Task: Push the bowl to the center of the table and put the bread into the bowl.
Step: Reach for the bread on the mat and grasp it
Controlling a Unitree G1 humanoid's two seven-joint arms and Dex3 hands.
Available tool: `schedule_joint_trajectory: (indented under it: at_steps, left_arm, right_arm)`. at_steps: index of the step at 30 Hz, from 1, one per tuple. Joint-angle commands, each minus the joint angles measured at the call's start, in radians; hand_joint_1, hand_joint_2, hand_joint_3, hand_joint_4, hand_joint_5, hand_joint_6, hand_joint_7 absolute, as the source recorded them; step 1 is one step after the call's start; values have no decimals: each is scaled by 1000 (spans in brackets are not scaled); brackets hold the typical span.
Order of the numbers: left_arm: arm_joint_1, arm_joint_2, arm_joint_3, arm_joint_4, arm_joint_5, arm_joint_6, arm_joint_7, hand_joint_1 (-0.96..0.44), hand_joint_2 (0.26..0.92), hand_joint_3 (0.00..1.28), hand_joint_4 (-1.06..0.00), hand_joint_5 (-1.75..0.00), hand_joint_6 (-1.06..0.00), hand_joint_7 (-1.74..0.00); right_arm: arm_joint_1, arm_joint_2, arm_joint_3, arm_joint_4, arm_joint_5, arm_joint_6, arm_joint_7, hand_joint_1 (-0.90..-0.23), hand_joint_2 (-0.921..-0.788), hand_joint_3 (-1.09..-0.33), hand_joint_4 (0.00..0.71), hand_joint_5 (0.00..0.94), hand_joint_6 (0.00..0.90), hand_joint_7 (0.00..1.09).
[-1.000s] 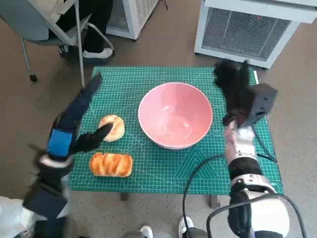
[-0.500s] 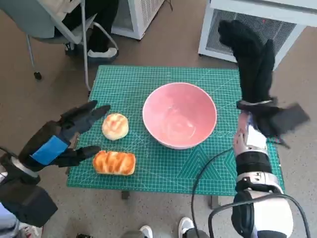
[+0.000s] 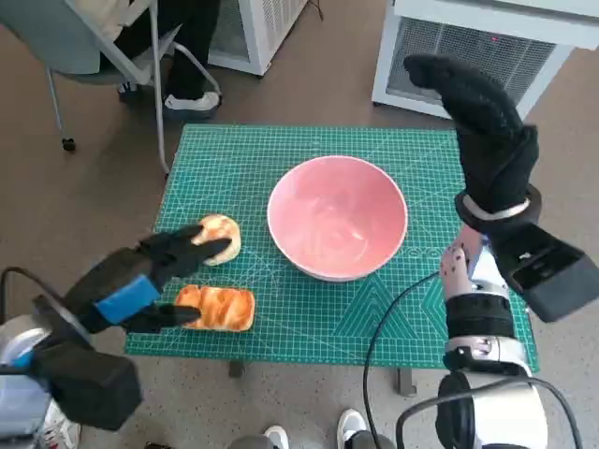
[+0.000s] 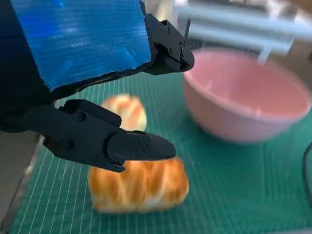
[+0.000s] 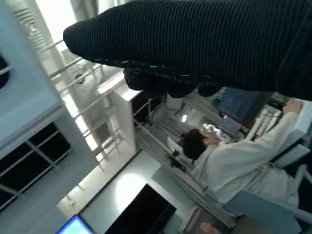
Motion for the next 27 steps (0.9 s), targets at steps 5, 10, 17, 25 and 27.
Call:
schedule_joint_trajectory:
  at_steps: [5, 10, 17, 25, 27]
  left_arm:
    - [-44, 13, -89, 38, 45, 62, -58, -465, 921, 107, -345, -21, -392, -40]
    - [-52, 4, -133, 52, 75, 102, -71, -457, 921, 110, -381, -33, -404, -43]
    - [-59, -15, -194, 54, 130, 206, -86, -445, 921, 114, -406, -37, -416, -46]
    - [-55, -46, -241, 65, 186, 291, -64, -392, 921, 101, -456, -45, -472, -72]
    - [-51, -53, -246, 69, 198, 294, -46, -360, 921, 93, -485, -53, -503, -89]
  right_arm:
    - [41, 0, 23, -11, -30, -6, -36, -575, -921, -740, 262, 8, 318, 121]
    - [37, -5, 27, 8, -36, -11, -48, -564, -921, -740, 265, 8, 307, 120]
    - [42, -5, 32, 6, -38, -12, -56, -558, -921, -737, 267, 7, 299, 120]
    - [49, -9, 36, -4, -33, -5, -59, -561, -921, -734, 265, 4, 285, 118]
    - [50, -9, 36, -5, -34, -5, -60, -561, -921, -734, 264, 3, 284, 119]
